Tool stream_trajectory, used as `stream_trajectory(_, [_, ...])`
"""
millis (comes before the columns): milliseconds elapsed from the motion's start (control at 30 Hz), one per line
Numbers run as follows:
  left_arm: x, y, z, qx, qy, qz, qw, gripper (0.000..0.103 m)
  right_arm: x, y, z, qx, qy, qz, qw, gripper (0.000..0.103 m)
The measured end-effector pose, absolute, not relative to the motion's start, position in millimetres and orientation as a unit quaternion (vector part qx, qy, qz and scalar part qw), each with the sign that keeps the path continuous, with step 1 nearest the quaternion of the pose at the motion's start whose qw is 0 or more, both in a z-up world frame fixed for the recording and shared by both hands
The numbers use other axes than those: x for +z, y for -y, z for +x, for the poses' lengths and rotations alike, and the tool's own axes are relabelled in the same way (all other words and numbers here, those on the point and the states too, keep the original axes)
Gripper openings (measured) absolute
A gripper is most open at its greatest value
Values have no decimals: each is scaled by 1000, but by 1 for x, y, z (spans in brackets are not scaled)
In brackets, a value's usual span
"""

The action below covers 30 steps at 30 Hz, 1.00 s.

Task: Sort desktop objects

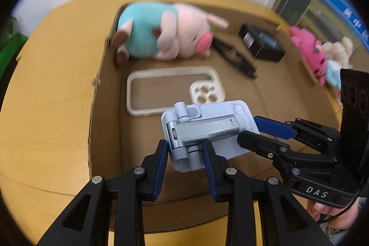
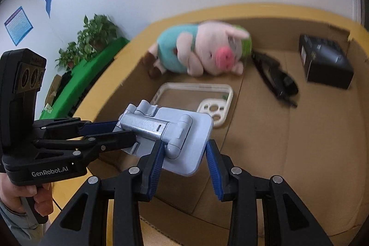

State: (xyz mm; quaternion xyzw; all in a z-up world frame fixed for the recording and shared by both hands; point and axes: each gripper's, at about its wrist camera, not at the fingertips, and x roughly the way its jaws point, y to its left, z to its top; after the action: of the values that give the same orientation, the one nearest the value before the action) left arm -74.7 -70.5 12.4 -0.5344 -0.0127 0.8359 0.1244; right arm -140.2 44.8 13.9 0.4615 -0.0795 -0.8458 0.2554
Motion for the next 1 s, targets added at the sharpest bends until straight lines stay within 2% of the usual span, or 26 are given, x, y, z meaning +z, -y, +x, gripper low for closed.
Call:
stream_trajectory(300, [-17,71,-77,812,-5,-579,76,30,-19,-21,-144,-816,64,519,249,40])
stream_trajectory(433, [-11,75,-71,819,20,-567,83,35,-19,-27,-143,-812,77,519,257,55])
stream_trajectory(467, [-5,76,-67,828,22,-554,82,37,-15,-33,-140,-816,84,512,255,63])
stream_trajectory(500, [2,77,-62,838,21,-540,80,39,-9,-42,-134,-825,88,498,252,65])
stream_trajectory(533, [11,78,-53,851,19,-519,81,43,1,-54,-125,-838,89,476,249,69])
stream_trajectory(567, [18,78,-48,861,18,-502,83,55,9,-63,-118,-850,85,459,244,74])
stream_trajectory(633, [27,79,-34,882,14,-464,83,70,27,-90,-97,-885,67,413,205,85])
stream_trajectory(700, [29,78,-21,896,13,-436,86,71,38,-116,-74,-915,38,369,157,94])
stream_trajectory(833, [14,67,-13,908,5,-411,81,71,28,-158,-48,-932,13,353,76,95])
stream_trajectory(1000, [8,55,-4,922,-3,-382,66,72,14,-172,-33,-939,3,337,65,98])
